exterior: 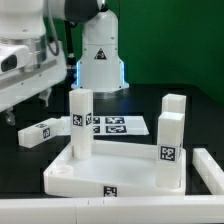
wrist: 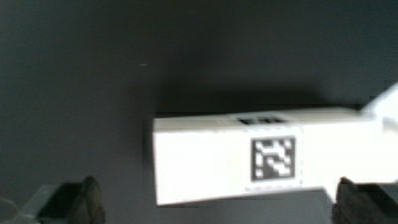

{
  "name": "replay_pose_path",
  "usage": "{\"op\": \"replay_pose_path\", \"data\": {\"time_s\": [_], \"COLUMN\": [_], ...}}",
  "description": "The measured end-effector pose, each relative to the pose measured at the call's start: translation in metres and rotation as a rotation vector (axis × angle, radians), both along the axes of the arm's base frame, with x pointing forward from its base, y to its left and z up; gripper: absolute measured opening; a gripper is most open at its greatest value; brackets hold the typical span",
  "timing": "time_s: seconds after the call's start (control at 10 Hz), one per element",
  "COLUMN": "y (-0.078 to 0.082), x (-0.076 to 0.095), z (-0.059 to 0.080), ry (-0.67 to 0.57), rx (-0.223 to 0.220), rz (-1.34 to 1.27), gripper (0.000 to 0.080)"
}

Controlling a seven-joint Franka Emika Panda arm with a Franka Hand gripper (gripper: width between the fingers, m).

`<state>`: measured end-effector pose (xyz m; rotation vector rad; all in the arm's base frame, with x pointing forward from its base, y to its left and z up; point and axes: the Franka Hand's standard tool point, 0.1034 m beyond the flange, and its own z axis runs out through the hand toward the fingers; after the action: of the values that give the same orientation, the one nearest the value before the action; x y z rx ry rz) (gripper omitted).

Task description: Assemble desk

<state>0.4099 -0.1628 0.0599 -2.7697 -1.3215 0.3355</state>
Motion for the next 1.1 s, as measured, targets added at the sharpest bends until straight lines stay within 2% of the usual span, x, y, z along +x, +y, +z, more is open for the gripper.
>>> {"op": "replay_pose_path", "data": {"time_s": [0.4,0.6,0.7,0.8,1.1], "y": [0.005,0.002,0.003,0.0,0.009], "x": [0.0,0.007,0.005,0.009,0.012], "z": [-0.001,-0.008,-0.013,-0.015,-0.016], "ry": [-0.003,0.072,0.13,0.142,0.147], "rx": [-0.025,-0.048,-0.043,-0.038,-0.082], "rz": [-0.26,-0.671,-0.804,-0.859,-1.052], "gripper": [0.0649,0.0649,0.0649,0.0649,0.0649]}}
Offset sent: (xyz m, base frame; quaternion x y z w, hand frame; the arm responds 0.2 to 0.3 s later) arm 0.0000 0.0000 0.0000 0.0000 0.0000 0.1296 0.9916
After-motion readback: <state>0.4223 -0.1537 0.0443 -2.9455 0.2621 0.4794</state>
